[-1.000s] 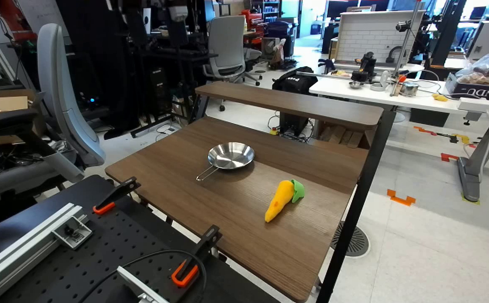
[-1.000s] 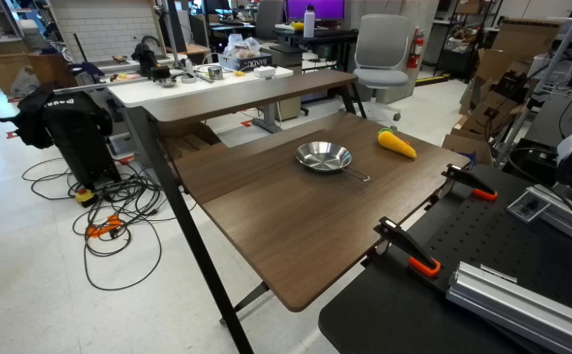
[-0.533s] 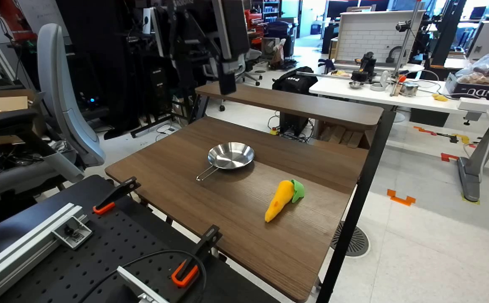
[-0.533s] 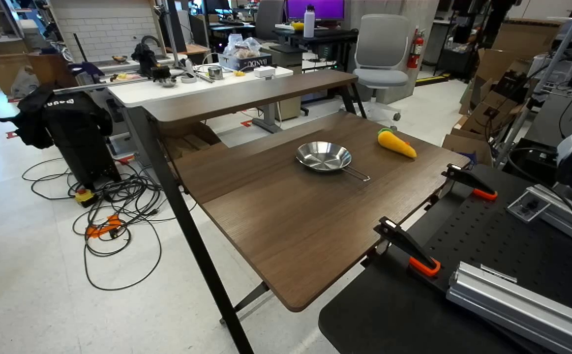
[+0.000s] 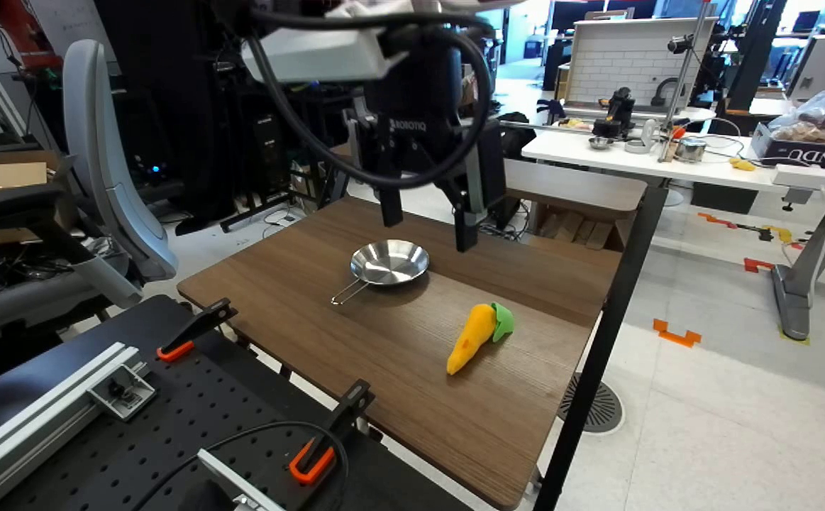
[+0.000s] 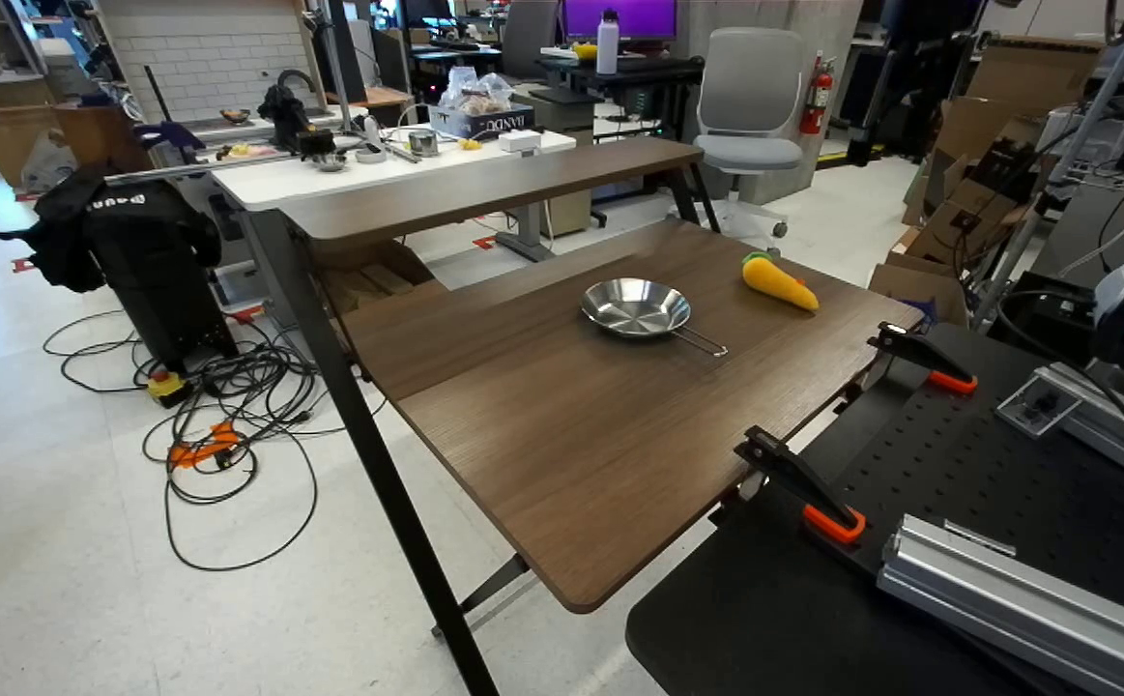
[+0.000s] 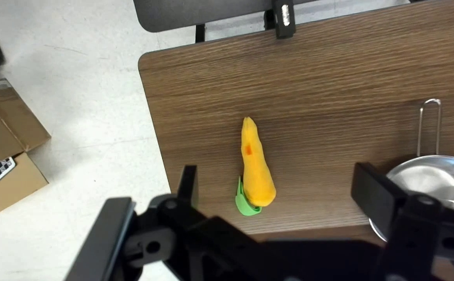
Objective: Put the carrot plush toy on the pan
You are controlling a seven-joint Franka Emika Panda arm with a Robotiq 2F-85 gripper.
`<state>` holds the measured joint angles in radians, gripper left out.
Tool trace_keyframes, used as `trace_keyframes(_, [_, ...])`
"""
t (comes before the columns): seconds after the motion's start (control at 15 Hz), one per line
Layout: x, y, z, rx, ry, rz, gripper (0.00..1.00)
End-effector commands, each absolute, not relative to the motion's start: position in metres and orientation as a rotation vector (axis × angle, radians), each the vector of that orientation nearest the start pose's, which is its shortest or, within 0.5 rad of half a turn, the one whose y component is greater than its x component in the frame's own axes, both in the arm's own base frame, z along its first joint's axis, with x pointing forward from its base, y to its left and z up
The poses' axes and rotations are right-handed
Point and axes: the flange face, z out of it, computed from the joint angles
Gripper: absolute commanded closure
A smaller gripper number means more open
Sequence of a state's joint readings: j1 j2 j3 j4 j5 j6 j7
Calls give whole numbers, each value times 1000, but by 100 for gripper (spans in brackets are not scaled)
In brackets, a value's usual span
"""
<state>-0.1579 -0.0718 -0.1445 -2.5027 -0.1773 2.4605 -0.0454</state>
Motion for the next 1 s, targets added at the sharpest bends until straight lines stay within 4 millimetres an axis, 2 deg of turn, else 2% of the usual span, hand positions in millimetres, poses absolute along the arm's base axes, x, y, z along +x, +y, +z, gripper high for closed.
trace_keyframes(0.0, [474,-155,278,-3260,147,-6,0])
trace_keyframes(0.47, [514,-143,222,-3263,33,26,0])
trace_keyframes(0.93, [535,-134,179,-3255,-31,13,0])
